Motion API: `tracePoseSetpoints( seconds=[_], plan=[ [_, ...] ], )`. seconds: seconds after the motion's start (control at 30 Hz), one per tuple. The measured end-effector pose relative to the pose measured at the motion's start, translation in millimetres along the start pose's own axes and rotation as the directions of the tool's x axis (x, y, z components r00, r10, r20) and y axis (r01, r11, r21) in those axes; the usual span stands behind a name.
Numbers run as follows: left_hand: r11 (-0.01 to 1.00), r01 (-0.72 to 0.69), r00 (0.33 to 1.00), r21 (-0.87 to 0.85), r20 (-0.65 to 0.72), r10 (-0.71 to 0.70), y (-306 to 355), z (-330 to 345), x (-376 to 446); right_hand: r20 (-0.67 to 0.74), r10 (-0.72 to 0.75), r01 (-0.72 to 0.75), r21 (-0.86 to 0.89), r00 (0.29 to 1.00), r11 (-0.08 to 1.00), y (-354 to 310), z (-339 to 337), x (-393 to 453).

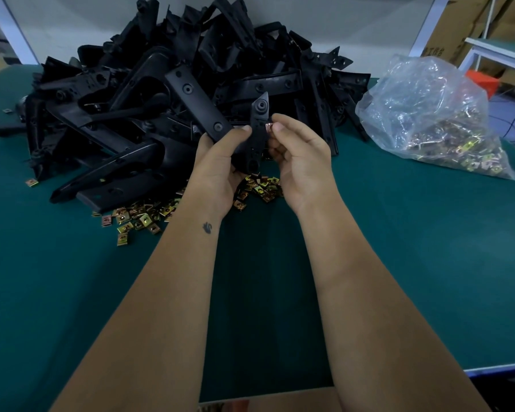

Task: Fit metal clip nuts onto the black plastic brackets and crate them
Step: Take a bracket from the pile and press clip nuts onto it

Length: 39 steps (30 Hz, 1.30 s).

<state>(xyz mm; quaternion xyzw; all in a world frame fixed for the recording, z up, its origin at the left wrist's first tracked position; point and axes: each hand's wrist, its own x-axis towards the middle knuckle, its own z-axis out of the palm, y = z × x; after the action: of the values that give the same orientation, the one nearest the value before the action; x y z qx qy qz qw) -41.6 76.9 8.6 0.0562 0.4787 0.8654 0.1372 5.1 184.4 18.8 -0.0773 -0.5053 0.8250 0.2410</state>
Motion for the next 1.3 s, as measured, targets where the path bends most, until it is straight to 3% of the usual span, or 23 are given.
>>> tracePoseSetpoints(
  seconds=[0.33, 0.77, 1.3],
  plan=[
    [0.999, -0.023, 0.999, 0.029, 0.031, 0.022, -1.4, 0.3, 0.6, -0.084, 0.033, -0.028, 0.049, 0.996, 0.998, -0.3, -0.2, 1.0],
    [0.999, -0.036, 0.999, 0.038, 0.029, 0.035, -2.2, -0.1, 1.2, -0.046, 0.07, -0.069, 0.023, 0.997, 0.997, 2.1, 1.2, 0.8],
    [0.993, -0.048, 0.998, 0.111, 0.047, 0.043, -3.8, 2.6, -0.7, -0.045, 0.137, -0.127, 0.183, 0.99, 0.975, 5.8, 0.5, 3.5]
  ],
)
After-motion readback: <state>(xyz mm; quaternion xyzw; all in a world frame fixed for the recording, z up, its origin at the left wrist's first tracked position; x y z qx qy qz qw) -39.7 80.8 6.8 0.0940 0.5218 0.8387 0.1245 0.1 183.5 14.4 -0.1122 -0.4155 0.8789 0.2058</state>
